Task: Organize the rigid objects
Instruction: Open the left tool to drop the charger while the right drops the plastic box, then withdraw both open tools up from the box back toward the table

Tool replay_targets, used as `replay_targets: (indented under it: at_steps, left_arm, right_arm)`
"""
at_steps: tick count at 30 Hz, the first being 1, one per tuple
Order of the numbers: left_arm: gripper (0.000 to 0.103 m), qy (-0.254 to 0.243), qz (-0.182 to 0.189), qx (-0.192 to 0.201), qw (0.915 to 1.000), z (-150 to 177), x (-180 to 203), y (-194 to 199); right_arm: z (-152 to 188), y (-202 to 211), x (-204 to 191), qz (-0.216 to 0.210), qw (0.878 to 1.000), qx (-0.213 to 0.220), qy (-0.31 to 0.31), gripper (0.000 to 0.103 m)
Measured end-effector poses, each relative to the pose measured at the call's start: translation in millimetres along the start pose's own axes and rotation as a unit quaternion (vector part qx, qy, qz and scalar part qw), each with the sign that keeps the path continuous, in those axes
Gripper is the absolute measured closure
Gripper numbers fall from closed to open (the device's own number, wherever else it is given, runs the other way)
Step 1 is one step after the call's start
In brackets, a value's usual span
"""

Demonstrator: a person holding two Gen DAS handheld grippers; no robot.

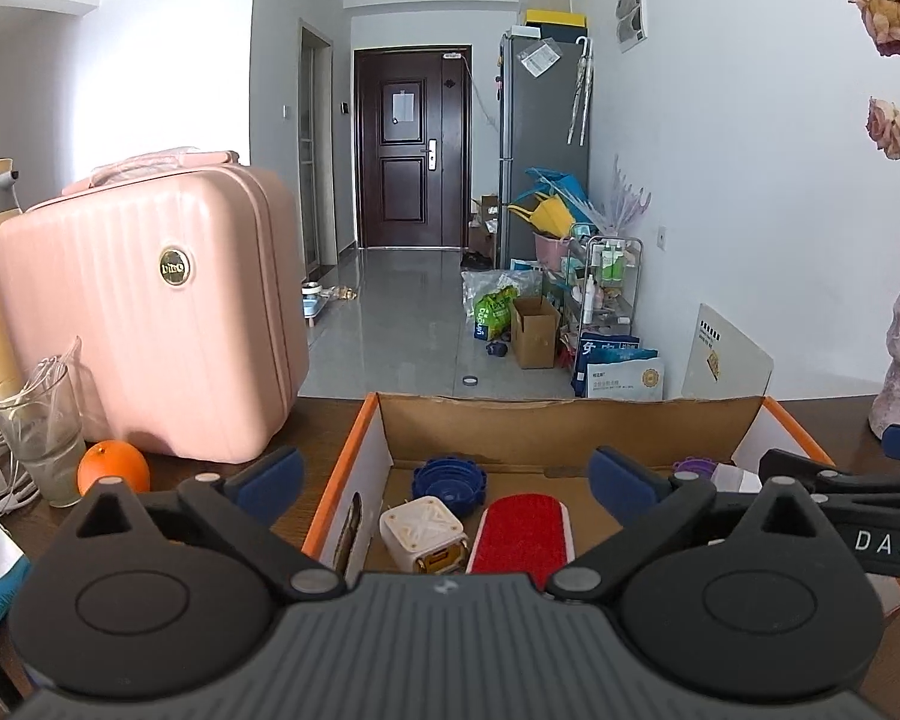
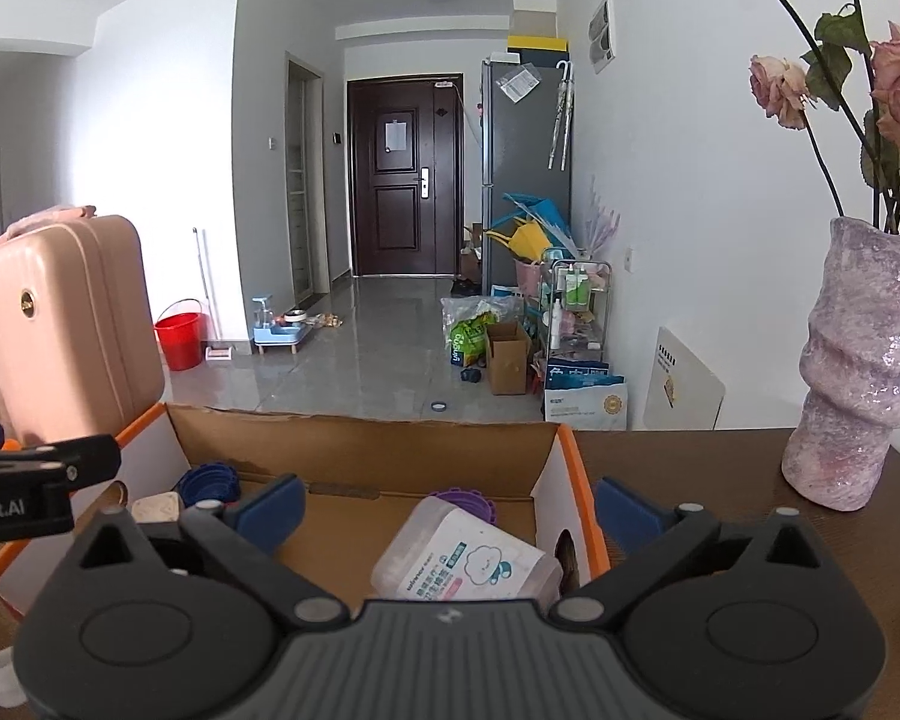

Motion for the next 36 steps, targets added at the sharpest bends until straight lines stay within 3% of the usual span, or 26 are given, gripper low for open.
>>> replay_targets:
  at_steps: [18, 36]
  left_arm:
    - [0.000, 0.006, -0.005, -0.001, 1.0000, -1, -4, 3]
    - [0.000, 0.001, -0.002, 0.023, 0.9997, 9, -9, 36]
  right_arm:
    - [-1, 13, -4, 0.002, 1.000, 0.016, 0.007, 0.000]
    - [9, 49, -3, -0.003, 0.999, 0.039, 0.016, 0.000]
Point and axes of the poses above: each gripper's, at about its wrist camera, not at the fingertips, and y roughly against the way its jaws point, x to its right, z to its underside, the point moved 6 cm from there along -y, roughly the way its jaws point, and after that the axes turned 2 degrees about z, right-handed, at the moved point
